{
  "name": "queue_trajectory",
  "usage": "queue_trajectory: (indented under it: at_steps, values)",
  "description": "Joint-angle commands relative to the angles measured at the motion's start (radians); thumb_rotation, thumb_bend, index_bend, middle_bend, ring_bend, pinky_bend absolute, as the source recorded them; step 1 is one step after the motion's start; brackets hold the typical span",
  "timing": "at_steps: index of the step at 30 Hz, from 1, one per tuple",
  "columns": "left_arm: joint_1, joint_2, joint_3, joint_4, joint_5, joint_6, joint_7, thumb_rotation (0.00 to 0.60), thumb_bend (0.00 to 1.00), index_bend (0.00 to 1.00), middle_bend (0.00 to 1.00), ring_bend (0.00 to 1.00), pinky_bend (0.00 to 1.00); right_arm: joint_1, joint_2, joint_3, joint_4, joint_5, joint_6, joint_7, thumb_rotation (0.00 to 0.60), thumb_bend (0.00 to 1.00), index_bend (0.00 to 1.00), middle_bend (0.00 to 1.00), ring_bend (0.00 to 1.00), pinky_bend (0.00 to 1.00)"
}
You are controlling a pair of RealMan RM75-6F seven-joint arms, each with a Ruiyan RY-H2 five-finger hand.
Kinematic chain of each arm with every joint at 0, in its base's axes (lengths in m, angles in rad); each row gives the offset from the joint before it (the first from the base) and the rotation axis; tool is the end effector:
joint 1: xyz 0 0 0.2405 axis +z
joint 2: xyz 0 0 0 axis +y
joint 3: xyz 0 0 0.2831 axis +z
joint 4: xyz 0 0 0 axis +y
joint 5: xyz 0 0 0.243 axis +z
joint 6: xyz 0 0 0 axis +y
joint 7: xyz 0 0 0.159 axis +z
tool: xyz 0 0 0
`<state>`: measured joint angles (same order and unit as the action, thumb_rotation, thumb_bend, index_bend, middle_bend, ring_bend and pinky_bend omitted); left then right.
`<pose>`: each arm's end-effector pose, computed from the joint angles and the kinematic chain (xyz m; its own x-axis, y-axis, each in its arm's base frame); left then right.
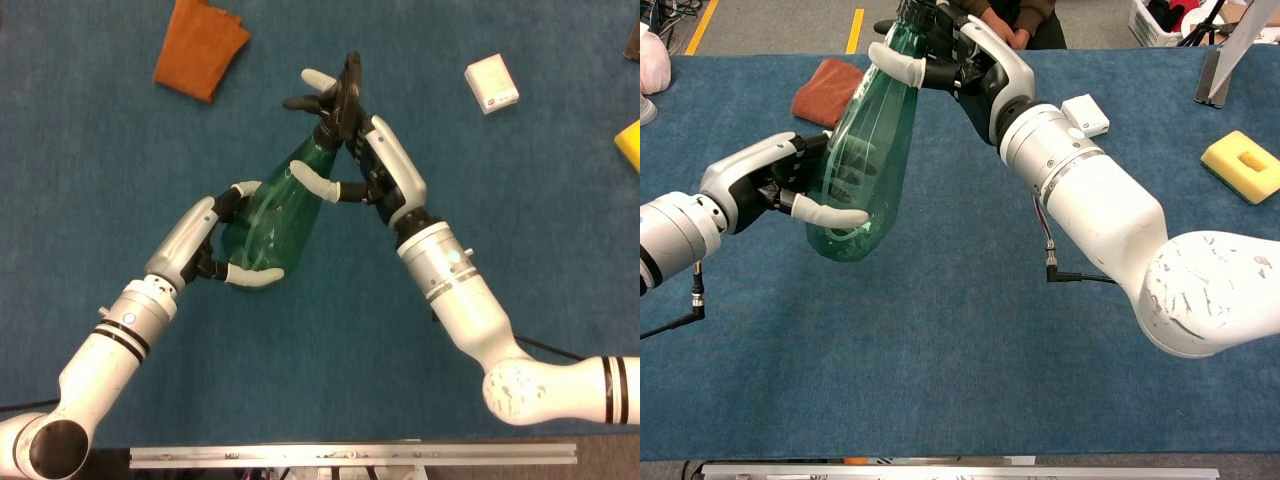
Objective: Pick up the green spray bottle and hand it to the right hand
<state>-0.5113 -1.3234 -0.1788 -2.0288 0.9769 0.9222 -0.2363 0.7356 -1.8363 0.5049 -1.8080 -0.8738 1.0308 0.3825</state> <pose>-0.1531 0.2728 -0.0133 -0.4442 0.5560 0.7026 0.8850 0.1499 0.4408 0.0091 -0.3345 -0.0712 -0.7974 -0.4568 0.3944 -0.4991 0.1318 -0.8565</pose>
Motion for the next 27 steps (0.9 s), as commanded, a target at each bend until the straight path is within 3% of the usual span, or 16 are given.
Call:
queue_trajectory:
  at_steps: [1, 10, 27]
  values:
    - [-0.001, 0.000, -0.002, 0.001, 0.002, -0.001, -0.003, 0.600, 0.22, 0.36, 0.41, 0.37, 0.63, -0.001, 0.000, 0.005, -0.002, 0.003, -0.002, 0.001, 0.600, 0.63, 0.51, 0.28, 0.13, 0.03]
    - [-0.006, 0.005, -0.005, 0.008, 0.013, -0.014, -0.020, 0.600, 0.22, 0.27, 0.31, 0.27, 0.63, -0.004, -0.004, 0.012, -0.003, 0.008, -0.002, -0.004, 0.600, 0.64, 0.53, 0.31, 0.19, 0.07]
    - [-0.013, 0.004, -0.011, 0.023, 0.018, -0.023, -0.041, 0.600, 0.22, 0.26, 0.30, 0.27, 0.63, -0.006, -0.004, 0.026, -0.005, 0.034, -0.011, -0.012, 0.600, 0.65, 0.58, 0.34, 0.25, 0.11]
